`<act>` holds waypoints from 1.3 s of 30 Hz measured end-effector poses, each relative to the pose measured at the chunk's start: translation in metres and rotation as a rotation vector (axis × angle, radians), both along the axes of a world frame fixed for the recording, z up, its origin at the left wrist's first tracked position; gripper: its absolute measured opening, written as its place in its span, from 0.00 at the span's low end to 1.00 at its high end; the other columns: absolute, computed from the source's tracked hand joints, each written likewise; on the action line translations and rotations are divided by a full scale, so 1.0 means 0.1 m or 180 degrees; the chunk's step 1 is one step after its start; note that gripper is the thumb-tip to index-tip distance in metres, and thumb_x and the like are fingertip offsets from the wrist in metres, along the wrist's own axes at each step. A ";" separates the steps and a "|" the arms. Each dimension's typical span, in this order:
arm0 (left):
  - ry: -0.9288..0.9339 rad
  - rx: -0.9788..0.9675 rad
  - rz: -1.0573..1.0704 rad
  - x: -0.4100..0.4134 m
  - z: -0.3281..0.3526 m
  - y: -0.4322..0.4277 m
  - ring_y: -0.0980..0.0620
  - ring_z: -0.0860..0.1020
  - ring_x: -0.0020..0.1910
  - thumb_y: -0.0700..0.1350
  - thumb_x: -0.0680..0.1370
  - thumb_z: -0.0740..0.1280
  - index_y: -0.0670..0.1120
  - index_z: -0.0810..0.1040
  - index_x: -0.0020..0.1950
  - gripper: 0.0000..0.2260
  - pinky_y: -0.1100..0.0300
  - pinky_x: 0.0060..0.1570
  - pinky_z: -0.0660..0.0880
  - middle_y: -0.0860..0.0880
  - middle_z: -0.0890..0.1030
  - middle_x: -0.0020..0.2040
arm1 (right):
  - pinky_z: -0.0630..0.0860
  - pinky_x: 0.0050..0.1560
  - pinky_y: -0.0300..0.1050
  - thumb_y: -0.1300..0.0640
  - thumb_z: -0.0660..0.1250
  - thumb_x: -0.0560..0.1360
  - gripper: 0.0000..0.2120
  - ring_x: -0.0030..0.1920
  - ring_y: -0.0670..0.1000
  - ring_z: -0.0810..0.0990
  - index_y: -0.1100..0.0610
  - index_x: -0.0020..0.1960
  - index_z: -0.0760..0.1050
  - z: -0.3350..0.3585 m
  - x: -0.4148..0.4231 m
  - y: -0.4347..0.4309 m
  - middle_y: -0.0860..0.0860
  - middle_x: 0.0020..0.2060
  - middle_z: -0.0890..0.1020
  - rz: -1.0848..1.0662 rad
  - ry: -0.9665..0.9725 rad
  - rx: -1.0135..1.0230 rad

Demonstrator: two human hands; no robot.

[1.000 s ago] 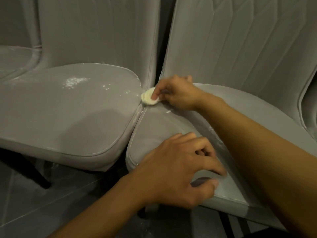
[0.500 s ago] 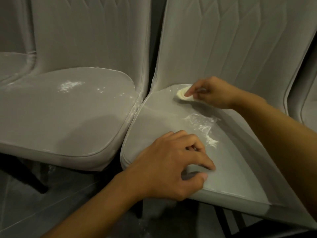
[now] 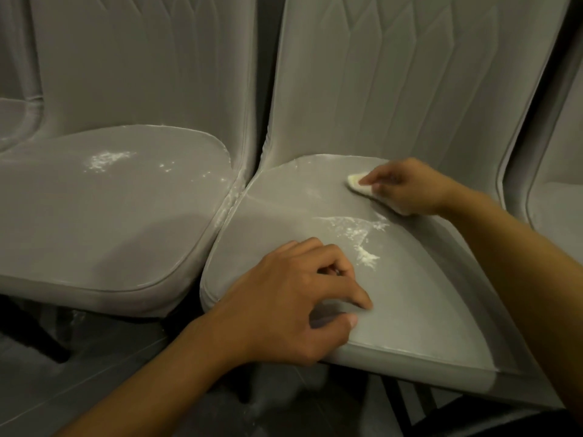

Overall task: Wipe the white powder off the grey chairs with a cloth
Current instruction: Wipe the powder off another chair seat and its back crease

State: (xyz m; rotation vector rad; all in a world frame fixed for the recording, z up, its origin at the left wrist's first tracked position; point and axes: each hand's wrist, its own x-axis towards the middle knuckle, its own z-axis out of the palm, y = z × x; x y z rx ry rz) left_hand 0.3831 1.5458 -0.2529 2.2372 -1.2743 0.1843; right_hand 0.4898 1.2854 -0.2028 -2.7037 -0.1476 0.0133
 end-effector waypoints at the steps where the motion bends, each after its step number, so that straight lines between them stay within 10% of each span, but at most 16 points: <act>1: -0.0008 0.0011 -0.0006 0.01 0.00 0.00 0.56 0.74 0.54 0.53 0.76 0.70 0.59 0.84 0.57 0.10 0.60 0.55 0.70 0.59 0.77 0.54 | 0.62 0.62 0.37 0.57 0.63 0.82 0.13 0.63 0.52 0.74 0.51 0.63 0.80 -0.08 -0.02 0.01 0.52 0.65 0.77 0.0022 0.0001 -0.0135; 8: -0.0085 -0.0028 0.0004 0.00 0.00 -0.02 0.56 0.74 0.52 0.54 0.76 0.69 0.58 0.84 0.57 0.10 0.56 0.54 0.71 0.59 0.77 0.53 | 0.68 0.56 0.29 0.55 0.64 0.82 0.12 0.54 0.39 0.76 0.44 0.61 0.81 -0.01 -0.36 0.21 0.39 0.56 0.77 0.0961 0.0435 0.0258; 13: -0.0080 -0.0033 0.0016 -0.02 0.00 -0.01 0.56 0.74 0.53 0.53 0.76 0.69 0.58 0.84 0.57 0.10 0.56 0.54 0.71 0.59 0.77 0.54 | 0.67 0.58 0.38 0.56 0.63 0.82 0.14 0.59 0.50 0.77 0.49 0.66 0.79 -0.07 0.08 0.24 0.49 0.63 0.80 -0.0069 -0.0358 0.0153; 18: -0.0094 0.0003 -0.0009 -0.01 0.00 0.01 0.56 0.74 0.54 0.54 0.77 0.69 0.58 0.84 0.58 0.11 0.56 0.55 0.71 0.59 0.76 0.55 | 0.68 0.69 0.54 0.54 0.63 0.81 0.14 0.65 0.53 0.74 0.44 0.63 0.80 -0.31 0.29 0.63 0.47 0.64 0.78 0.0423 -0.0368 -0.0133; 23: -0.0083 -0.0036 -0.0040 0.00 -0.01 0.01 0.57 0.74 0.54 0.54 0.76 0.69 0.58 0.84 0.58 0.11 0.57 0.55 0.71 0.59 0.76 0.55 | 0.68 0.62 0.35 0.58 0.65 0.81 0.12 0.54 0.41 0.76 0.47 0.61 0.82 -0.08 0.10 0.77 0.43 0.58 0.78 0.1170 0.0213 0.0129; 29: 0.0180 -0.0409 0.0019 0.04 -0.03 0.01 0.57 0.76 0.54 0.51 0.77 0.69 0.54 0.84 0.57 0.10 0.57 0.56 0.73 0.59 0.78 0.53 | 0.76 0.55 0.40 0.56 0.63 0.82 0.14 0.53 0.44 0.78 0.42 0.59 0.82 0.13 -0.11 0.67 0.37 0.55 0.79 0.0391 0.0307 0.1429; 39: 0.1450 -0.1595 0.0767 0.12 0.04 -0.04 0.52 0.81 0.42 0.54 0.80 0.67 0.53 0.75 0.49 0.06 0.60 0.43 0.78 0.51 0.82 0.42 | 0.83 0.53 0.58 0.60 0.71 0.76 0.21 0.51 0.61 0.84 0.42 0.65 0.78 0.18 -0.86 0.57 0.56 0.51 0.83 0.0046 -0.0143 0.2924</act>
